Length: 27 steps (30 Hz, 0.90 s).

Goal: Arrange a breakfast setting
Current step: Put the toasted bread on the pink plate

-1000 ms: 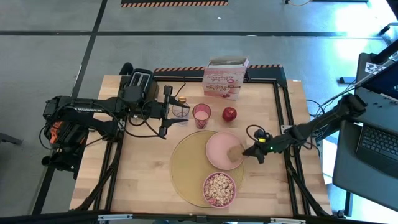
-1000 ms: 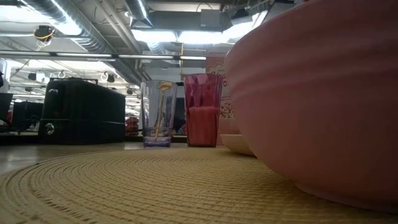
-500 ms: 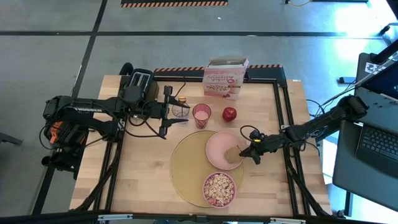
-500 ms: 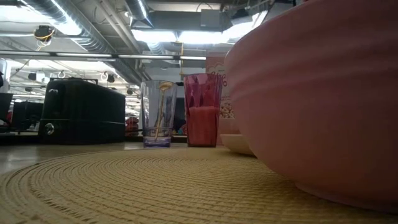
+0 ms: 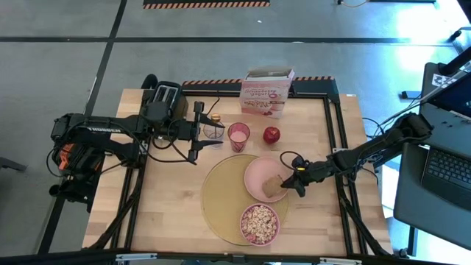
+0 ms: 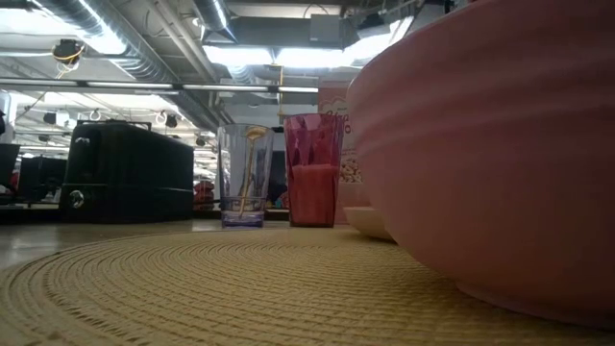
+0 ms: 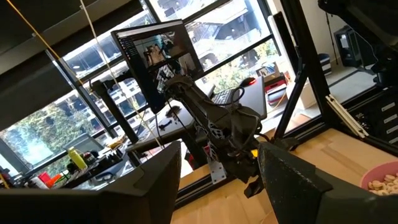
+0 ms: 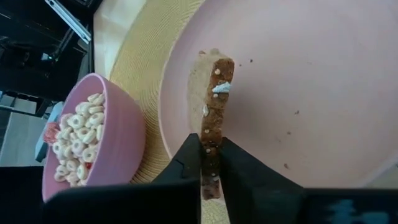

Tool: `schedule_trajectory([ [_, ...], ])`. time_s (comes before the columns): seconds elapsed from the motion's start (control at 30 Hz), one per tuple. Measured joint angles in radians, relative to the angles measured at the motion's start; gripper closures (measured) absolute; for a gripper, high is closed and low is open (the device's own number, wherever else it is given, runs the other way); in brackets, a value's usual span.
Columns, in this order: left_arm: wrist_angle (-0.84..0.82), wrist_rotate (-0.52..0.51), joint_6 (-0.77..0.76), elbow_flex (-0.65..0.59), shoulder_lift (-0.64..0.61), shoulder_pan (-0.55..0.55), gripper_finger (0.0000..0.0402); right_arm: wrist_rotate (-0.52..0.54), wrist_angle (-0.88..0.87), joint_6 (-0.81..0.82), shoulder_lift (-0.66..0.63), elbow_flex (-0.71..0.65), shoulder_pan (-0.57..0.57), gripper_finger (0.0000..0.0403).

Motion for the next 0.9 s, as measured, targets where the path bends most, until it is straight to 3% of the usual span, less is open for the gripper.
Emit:
schedule_trajectory([
  [0.67, 0.000, 0.000, 0.000, 0.000, 0.000, 0.000, 0.0198, -0.007, -0.011, -0.024, 0.000, 0.000, 0.002, 0.0275],
  [0.9, 0.000, 0.000, 0.000, 0.000, 0.000, 0.000, 0.0198, 0.044, -0.018, -0.079, 0.000, 0.000, 0.001, 0.0219],
])
